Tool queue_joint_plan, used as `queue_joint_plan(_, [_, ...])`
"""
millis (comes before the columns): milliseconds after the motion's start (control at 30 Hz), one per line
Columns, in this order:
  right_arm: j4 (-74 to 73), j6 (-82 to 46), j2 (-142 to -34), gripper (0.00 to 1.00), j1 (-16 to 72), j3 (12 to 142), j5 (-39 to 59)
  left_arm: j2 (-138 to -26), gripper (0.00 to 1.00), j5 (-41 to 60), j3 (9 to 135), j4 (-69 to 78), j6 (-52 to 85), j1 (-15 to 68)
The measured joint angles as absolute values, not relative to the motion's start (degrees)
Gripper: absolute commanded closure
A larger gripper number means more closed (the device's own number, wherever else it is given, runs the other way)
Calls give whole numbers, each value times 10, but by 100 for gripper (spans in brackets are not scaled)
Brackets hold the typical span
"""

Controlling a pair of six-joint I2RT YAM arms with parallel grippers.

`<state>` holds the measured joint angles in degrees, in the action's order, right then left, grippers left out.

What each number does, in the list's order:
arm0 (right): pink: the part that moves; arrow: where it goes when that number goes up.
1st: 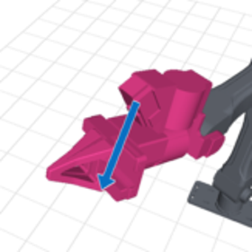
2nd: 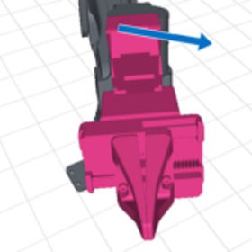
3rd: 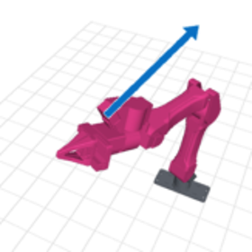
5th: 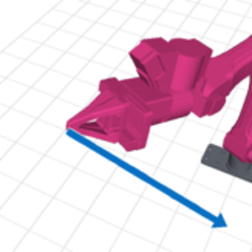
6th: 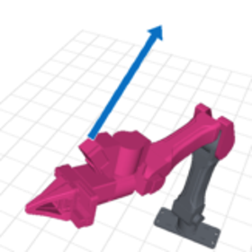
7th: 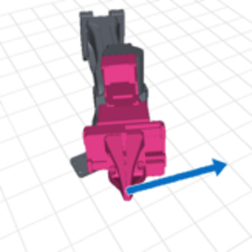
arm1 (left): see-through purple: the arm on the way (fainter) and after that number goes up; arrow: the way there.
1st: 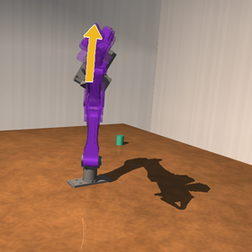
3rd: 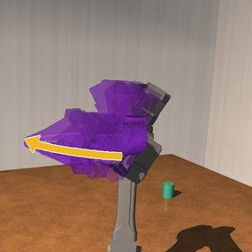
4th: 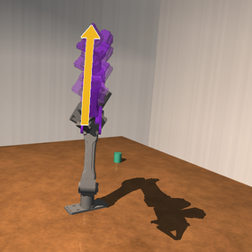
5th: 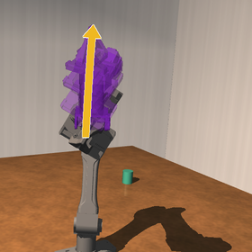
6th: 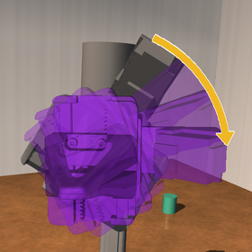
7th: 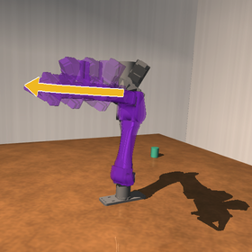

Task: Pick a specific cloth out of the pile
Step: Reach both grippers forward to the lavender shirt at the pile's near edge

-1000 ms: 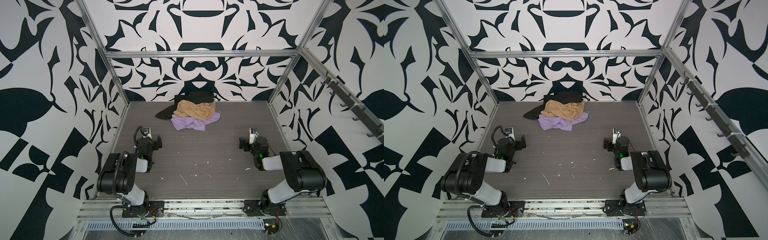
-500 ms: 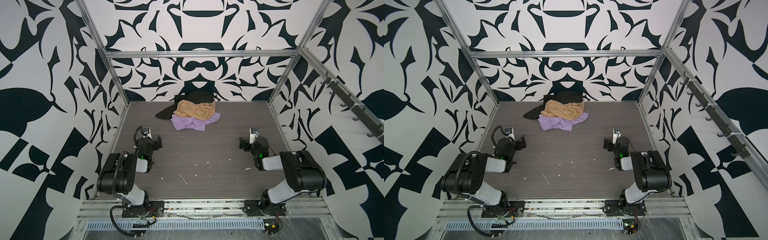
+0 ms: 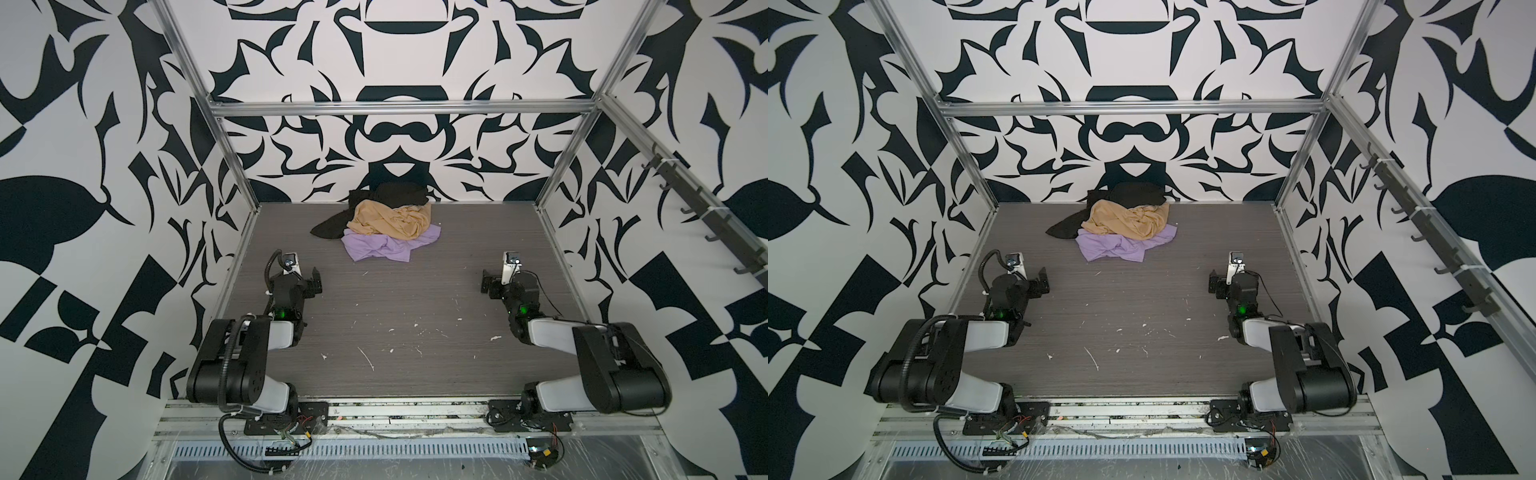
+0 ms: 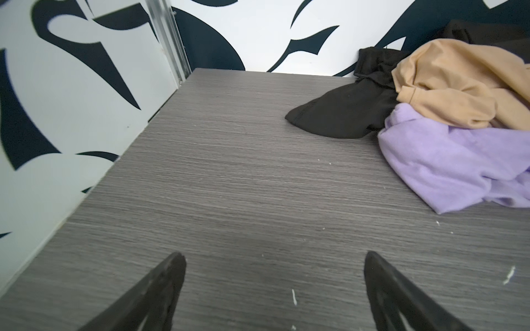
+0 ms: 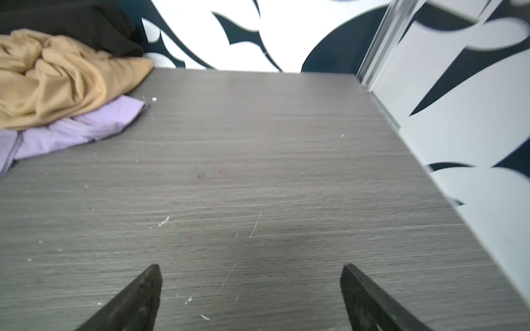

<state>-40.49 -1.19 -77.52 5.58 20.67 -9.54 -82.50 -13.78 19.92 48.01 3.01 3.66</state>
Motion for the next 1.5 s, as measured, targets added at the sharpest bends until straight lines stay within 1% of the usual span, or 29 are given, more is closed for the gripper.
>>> queue_joint_plan(133, [-350,-27,-712,1,71,232,-121,-775,1,-137,252,390,32,39])
queue_joint_plan(267, [-305,-60,-681,1,83,263,-140,-743,1,-137,302,328,51,50])
queue_joint_plan(500, [-267,-121,-684,1,122,301,-155,-743,1,-117,416,162,159,66])
queue_joint_plan(667, [-244,-203,-718,1,140,337,-150,-786,0,-71,496,80,242,74])
queue_joint_plan(733, [-215,-246,-737,1,141,362,-130,-809,3,-43,516,57,273,76])
queue_joint_plan(800, [-192,-287,-760,1,141,392,-93,-835,9,-10,532,34,303,79])
queue_joint_plan(933, [-182,-356,-807,1,142,430,-22,-882,13,39,556,10,348,81])
queue_joint_plan(967, [-184,-370,-820,1,143,434,-6,-894,19,51,561,10,358,81])
queue_joint_plan(1000, [-185,-383,-835,1,144,438,9,-910,22,63,568,9,368,81])
queue_joint_plan(1100, [-186,-411,-882,1,150,452,46,-958,29,97,596,6,382,81])
queue_joint_plan(1300, [-183,-423,-963,1,180,508,104,-1045,38,145,658,5,396,82])
queue_joint_plan(1500, [-206,-423,-1016,1,206,546,142,-1084,40,155,687,6,394,83])
